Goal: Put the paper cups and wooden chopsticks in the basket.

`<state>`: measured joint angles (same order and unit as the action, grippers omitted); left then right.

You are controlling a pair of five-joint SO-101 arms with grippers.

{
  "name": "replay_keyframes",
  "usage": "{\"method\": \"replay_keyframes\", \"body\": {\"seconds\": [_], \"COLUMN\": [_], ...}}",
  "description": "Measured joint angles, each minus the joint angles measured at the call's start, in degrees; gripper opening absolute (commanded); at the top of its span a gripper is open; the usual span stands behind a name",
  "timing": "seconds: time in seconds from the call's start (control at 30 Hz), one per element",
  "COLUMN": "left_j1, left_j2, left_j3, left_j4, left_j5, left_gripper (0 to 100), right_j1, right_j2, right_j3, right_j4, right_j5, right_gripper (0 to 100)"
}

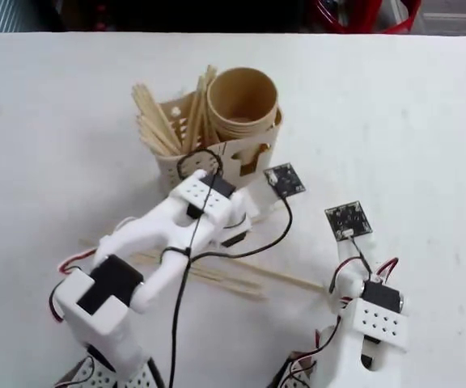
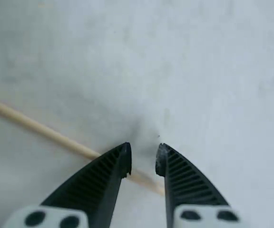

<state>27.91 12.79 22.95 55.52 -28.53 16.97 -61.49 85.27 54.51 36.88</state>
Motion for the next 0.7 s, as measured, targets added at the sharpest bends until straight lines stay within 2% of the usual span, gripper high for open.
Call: {"method": "replay_keyframes", "body": {"seconds": [0.13,0.47,0.7], "left_j1": [-0.1,-0.1,3.0], "left_j2": [-1.1,-9.3,-15.4], "left_j3": [-4.7,-23.6,-38.1], "left_j4": [3.4,20.8,28.6], "left_j5": [0.2,0.2,0.5], "left_gripper": [2,2,2], "right_j1": [0.0,0.0,0.0], "right_j2": [0.0,0.0,0.0], "right_j3": [0.0,0.0,0.0], "right_j4": [0.0,0.0,0.0], "right_j5": [0.0,0.0,0.0], "right_gripper": [9.5,9.6,9.6]}}
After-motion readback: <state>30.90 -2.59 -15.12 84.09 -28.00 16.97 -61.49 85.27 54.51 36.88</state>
